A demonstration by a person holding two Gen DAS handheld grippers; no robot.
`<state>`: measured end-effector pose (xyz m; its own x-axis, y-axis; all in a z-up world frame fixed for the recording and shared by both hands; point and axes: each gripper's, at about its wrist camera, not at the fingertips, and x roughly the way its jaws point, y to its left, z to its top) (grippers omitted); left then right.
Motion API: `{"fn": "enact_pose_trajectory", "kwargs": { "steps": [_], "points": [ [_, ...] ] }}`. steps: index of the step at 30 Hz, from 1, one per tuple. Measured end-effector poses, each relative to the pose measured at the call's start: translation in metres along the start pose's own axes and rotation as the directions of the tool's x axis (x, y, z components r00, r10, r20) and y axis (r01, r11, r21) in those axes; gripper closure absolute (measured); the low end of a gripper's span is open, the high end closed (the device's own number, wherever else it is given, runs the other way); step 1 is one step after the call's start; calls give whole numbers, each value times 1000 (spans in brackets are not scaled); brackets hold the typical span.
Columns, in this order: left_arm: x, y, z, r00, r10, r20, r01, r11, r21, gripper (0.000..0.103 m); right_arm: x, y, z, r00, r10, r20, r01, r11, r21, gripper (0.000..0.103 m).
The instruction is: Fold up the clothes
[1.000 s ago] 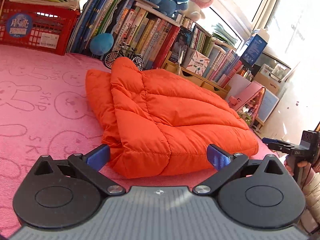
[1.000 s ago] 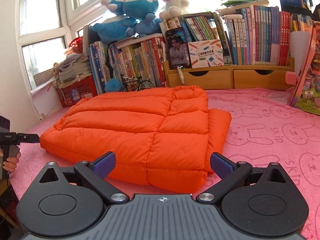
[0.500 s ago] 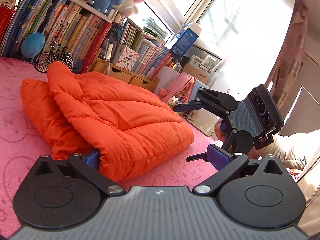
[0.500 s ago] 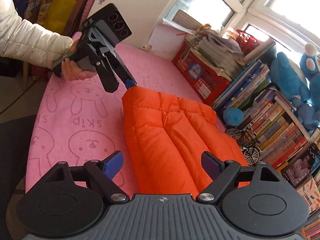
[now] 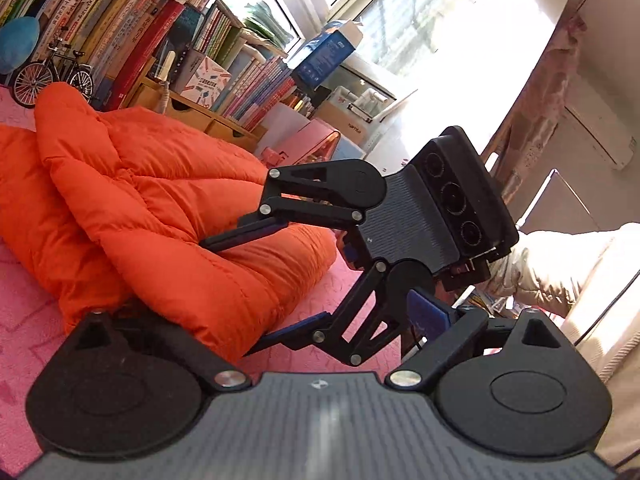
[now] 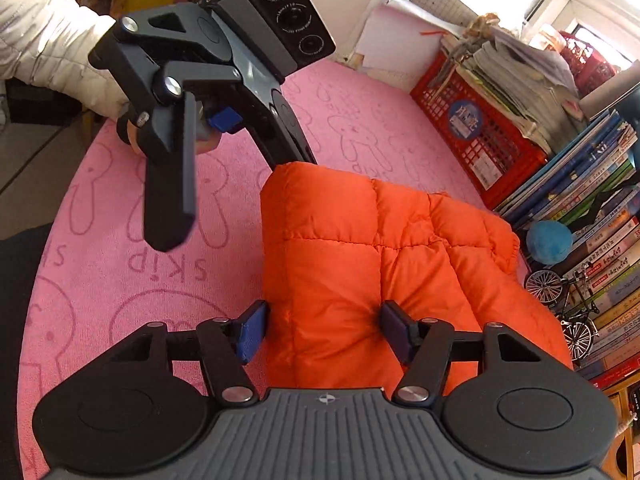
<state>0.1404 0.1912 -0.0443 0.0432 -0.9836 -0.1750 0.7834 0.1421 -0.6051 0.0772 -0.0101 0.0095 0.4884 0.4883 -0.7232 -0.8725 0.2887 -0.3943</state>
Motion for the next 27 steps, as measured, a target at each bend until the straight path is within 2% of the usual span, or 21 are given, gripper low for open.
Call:
{"fn": "enact_pose_trajectory", "kwargs": {
  "steps": [2,3,6,8,13,15,18,23,27],
  "points": [
    [-1,2,0,999,-31,-23,31,1000,-2,5,-3,-4,0,1000,15,9,-15,1000,9,41],
    [2,4,1,998,-35,-43,35,999,-8,2,-4,-5,0,1000,16,11,-16,1000,8,40],
    [21,14,5,993,-10,-120,5,999,-42,0,-2,-5,2,1000,2,10,-2,1000,-8,33],
    [30,13,7,989,15,-147,-19,1000,-24,0,0,-4,3,1000,1,6,-1,1000,-23,30],
    [25,0,2,983,-59,-173,77,992,98,3,4,-1,3,1000,5,4,-5,997,-78,27],
    [17,0,0,982,-95,-164,112,989,99,7,2,-6,0,1000,0,3,0,997,-75,25],
    [2,2,0,984,-113,-136,127,987,101,7,-3,-15,-9,1000,-25,-11,25,999,-41,22],
    [-9,2,-3,992,-51,-116,62,994,95,7,-30,-20,-43,992,-105,-65,108,993,50,19],
    [-11,2,-5,992,47,-118,-38,997,73,7,-65,-6,-87,970,-188,-154,213,964,161,13]
  ]
}}
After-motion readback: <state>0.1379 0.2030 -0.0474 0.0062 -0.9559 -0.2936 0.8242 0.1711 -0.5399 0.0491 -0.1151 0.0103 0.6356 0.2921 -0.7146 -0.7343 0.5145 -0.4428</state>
